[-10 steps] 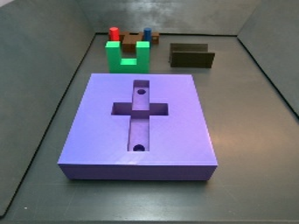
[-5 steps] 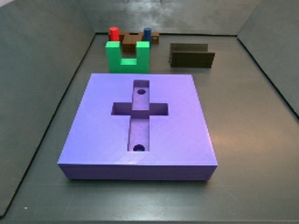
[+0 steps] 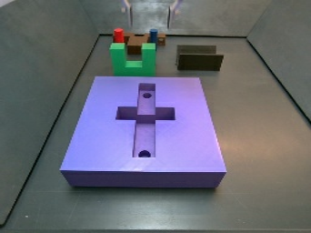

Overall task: Pick up the green object. Move up. Move to above the board. Insert the green object.
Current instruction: Pick up the green object.

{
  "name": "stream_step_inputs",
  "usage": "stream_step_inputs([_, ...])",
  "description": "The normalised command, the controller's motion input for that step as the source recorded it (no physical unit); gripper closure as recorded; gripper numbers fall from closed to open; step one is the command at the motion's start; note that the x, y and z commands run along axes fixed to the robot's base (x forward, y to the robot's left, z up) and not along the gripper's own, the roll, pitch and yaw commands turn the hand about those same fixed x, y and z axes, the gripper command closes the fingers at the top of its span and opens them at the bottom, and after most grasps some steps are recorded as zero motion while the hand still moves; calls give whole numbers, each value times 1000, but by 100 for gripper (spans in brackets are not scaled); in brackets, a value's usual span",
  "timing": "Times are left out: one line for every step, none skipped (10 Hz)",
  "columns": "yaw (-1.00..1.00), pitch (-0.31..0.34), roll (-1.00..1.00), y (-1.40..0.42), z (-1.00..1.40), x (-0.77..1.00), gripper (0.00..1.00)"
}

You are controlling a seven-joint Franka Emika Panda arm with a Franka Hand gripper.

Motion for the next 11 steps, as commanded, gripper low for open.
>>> stream_step_inputs([100,0,283,-437,-303,11,0])
stream_step_inputs([146,0,324,-291,-194,0,0])
stream_step_inputs([120,0,263,-100,-231,0,0])
stream_step_inputs([74,0,234,0,-251,0,0])
stream_step_inputs([46,0,223,0,-234,0,0])
stream_step_inputs([0,0,210,37,-331,0,0])
stream_step_inputs([0,0,150,120,-271,11,0])
stream_step_inputs([0,4,133,217,-246,6,0])
stream_step_inputs([0,0,89,277,-226,0,0])
stream_step_inputs([0,0,0,23,-177,3,0])
stream_step_inputs([0,0,0,0,-243,20,0])
